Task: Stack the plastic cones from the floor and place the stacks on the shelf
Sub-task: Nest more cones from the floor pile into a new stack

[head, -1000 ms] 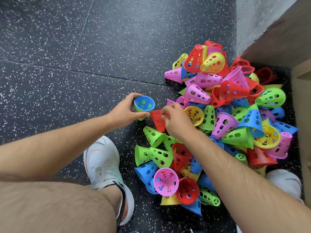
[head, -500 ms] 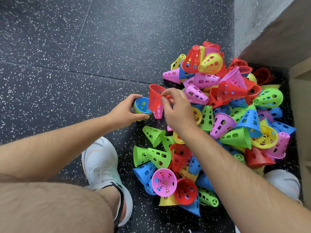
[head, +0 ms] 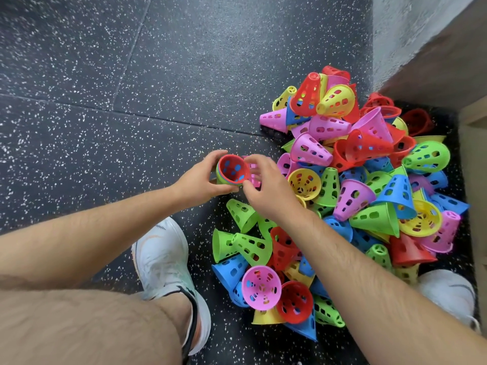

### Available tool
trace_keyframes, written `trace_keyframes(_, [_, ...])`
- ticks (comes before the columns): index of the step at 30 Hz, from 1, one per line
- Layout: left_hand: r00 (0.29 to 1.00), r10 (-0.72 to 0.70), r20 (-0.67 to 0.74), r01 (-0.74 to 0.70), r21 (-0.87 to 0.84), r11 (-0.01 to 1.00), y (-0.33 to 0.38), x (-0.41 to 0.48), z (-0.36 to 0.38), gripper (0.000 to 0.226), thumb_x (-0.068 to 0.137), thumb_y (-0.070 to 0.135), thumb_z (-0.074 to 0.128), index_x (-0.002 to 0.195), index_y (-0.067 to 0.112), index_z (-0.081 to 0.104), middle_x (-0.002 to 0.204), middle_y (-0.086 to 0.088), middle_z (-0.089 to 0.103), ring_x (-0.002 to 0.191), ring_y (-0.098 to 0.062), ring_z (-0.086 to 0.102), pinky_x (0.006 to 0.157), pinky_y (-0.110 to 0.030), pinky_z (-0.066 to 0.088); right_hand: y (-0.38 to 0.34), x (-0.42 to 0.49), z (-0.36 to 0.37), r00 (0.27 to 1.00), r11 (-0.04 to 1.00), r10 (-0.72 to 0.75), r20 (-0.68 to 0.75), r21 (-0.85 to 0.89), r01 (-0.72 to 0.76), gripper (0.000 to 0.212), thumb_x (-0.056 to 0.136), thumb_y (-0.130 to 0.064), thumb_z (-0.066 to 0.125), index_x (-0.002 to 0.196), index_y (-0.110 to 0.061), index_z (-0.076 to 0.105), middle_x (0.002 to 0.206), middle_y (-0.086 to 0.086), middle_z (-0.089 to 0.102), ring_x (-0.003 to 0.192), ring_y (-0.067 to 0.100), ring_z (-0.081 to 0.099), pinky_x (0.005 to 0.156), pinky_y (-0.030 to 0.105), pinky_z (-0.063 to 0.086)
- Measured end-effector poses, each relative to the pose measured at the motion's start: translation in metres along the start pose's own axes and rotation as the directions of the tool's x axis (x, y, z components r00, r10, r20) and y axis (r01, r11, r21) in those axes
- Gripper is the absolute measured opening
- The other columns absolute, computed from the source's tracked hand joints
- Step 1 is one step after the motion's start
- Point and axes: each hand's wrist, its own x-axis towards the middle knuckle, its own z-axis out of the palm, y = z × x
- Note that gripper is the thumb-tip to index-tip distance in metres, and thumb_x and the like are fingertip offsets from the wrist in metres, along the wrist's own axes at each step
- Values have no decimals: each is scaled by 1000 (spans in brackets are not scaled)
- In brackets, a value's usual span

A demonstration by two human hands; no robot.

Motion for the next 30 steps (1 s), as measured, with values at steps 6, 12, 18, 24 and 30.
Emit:
trace_keyframes(6, [1000, 12, 8, -12, 3, 1000, 0, 1, -1, 72, 75, 29, 94, 133, 32, 51, 127, 17, 65, 120, -1, 62, 111, -33, 49, 13, 20, -11, 998, 969, 53, -43, -240, -62, 56, 97, -15, 52, 150, -15, 37, 144, 8, 43, 133, 25, 40, 113, 37, 33])
trace_keyframes(12, [1000, -9, 6, 9, -1, 1000, 1, 0, -2, 72, 76, 27, 94, 134, 28, 52, 126, 15, 66, 119, -2, 63, 107, -27, 50, 25, 34, -11, 986, 889, 155, 66, -445, -110, 50, 100, -20, 55, 147, -17, 40, 147, 14, 36, 137, 35, 33, 112, 44, 35])
trace_keyframes(18, [1000, -19, 18, 20, -11, 1000, 2, -2, -3, 71, 77, 23, 93, 134, 28, 51, 125, 16, 65, 116, 2, 63, 95, -9, 46, 28, 25, -15, 993, 952, 115, -42, -279, -122, 14, 103, -15, 47, 107, -8, 59, 110, 8, 48, 100, 25, 49, 66, 31, 43])
trace_keyframes(24, [999, -25, 23, 25, -12, 1000, 3, -2, -2, 71, 76, 23, 93, 133, 29, 51, 124, 17, 66, 116, 4, 63, 91, -5, 44, 13, 23, -24, 947, 990, -53, -317, -142, 8, 14, 102, -13, 50, 105, -8, 62, 106, 8, 57, 100, 23, 52, 86, 34, 44])
trace_keyframes(30, [999, -16, 38, 16, -5, 1000, 2, 1, -1, 73, 75, 29, 93, 133, 36, 49, 127, 20, 65, 123, 0, 61, 110, -29, 49, -4, 12, -19, 936, 981, -179, -302, -124, 148, 12, 101, -16, 54, 103, -11, 65, 105, 6, 60, 98, 22, 55, 84, 33, 45])
